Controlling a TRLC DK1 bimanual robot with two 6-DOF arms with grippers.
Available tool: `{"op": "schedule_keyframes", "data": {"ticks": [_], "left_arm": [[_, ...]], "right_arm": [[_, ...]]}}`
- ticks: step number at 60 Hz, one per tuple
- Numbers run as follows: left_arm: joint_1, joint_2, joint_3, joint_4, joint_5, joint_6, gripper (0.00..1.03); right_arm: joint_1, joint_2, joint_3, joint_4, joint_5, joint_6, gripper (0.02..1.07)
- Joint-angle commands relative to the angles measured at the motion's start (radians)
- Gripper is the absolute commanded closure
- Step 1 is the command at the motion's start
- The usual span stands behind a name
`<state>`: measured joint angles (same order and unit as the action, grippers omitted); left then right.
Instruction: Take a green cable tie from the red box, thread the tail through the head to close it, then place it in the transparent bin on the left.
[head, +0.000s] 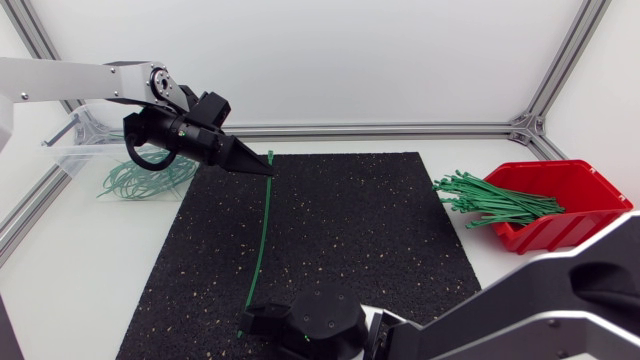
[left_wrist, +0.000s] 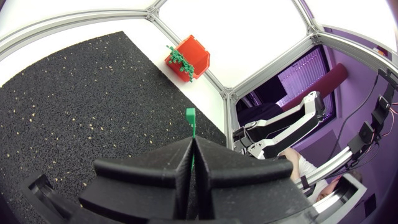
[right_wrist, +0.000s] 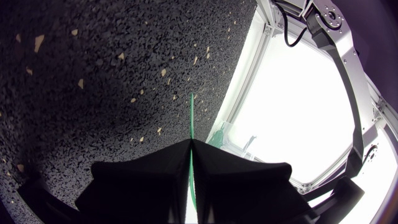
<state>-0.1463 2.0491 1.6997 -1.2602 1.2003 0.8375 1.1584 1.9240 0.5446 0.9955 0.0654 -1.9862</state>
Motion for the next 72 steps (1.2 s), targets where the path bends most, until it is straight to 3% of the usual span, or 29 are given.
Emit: {"op": "schedule_keyframes", "data": {"ticks": [1, 15, 51, 72], "left_arm": [[-0.003, 0.0, -0.017, -0.019, 0.007, -0.002, 1.0], [-0.003, -0.044, -0.063, -0.016, 0.001, 0.025, 1.0], [0.042, -0.148, -0.192, 0.061, -0.038, 0.054, 1.0], [0.048, -0.208, -0.268, 0.133, -0.051, 0.054, 1.0]], "right_arm": [[0.014, 0.067, 0.086, 0.009, -0.056, 0.059, 1.02], [-0.02, 0.007, 0.107, -0.001, -0.061, 0.101, 1.02], [-0.183, -0.005, 0.181, -0.028, 0.014, 0.414, 1.02], [-0.241, -0.043, 0.184, -0.11, 0.1, 0.754, 1.02]]}}
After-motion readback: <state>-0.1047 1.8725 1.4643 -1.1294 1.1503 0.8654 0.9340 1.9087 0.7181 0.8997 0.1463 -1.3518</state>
